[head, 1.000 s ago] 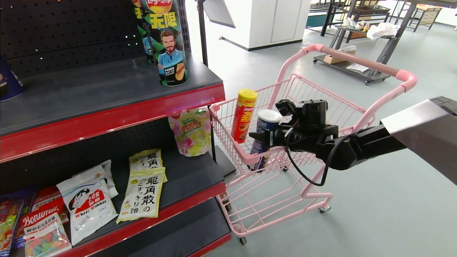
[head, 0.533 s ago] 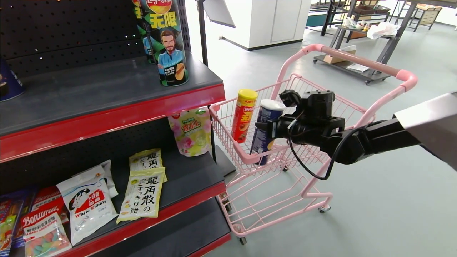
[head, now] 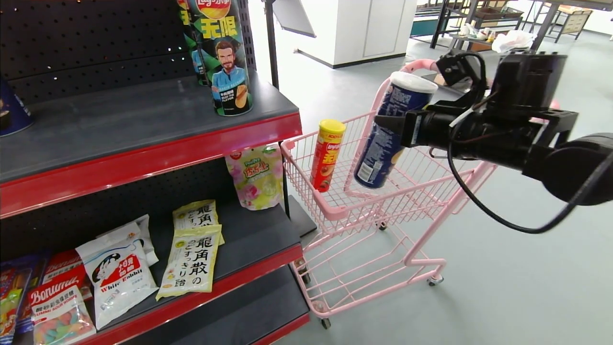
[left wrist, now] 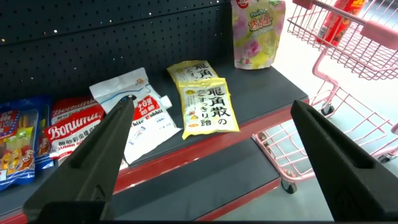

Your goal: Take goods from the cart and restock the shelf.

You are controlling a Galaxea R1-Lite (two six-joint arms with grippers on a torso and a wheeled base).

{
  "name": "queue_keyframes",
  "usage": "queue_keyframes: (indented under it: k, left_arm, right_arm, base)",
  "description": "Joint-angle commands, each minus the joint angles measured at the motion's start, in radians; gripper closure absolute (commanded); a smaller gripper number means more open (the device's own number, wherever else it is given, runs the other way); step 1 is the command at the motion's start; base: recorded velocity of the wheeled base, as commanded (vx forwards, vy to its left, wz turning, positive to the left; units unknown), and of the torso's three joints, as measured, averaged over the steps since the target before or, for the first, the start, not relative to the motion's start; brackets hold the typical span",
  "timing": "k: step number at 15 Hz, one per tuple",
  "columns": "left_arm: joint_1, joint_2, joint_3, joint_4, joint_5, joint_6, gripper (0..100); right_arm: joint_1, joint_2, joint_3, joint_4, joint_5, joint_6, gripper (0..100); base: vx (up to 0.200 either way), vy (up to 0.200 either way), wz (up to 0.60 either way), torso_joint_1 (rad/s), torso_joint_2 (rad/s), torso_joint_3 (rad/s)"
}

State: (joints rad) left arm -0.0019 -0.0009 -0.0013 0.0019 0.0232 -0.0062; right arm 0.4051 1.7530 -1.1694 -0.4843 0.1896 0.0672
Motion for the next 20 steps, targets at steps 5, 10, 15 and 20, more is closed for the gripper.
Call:
queue_keyframes:
  k: [5, 10, 15, 20]
  left_arm:
    - [0.0, 0.001, 0.0, 0.001, 0.0, 0.0, 0]
    - [0.0, 0.001, 0.0, 0.001, 0.0, 0.0, 0]
    - [0.0, 0.001, 0.0, 0.0, 0.0, 0.0, 0]
    - [0.0, 0.001, 0.0, 0.001, 0.0, 0.0, 0]
  right_arm:
    - [0.25, -0.463, 0.502, 0.104, -0.114, -0.003, 100]
    - [0.224, -0.492, 0.559, 0.101, -0.121, -0.004, 100]
    - [0.228, -0.517, 0.567, 0.102, -0.117, -0.035, 100]
    - [0.228, -0.517, 0.576, 0.104, -0.111, -0.049, 100]
  base:
    - [0.0, 0.0, 0.0, 0.0, 0.0, 0.0]
    - [0.0, 0.0, 0.0, 0.0, 0.0, 0.0]
    - [0.0, 0.0, 0.0, 0.045, -0.15, -0.104]
    - [0.0, 0.0, 0.0, 0.166, -0.49, -0.326]
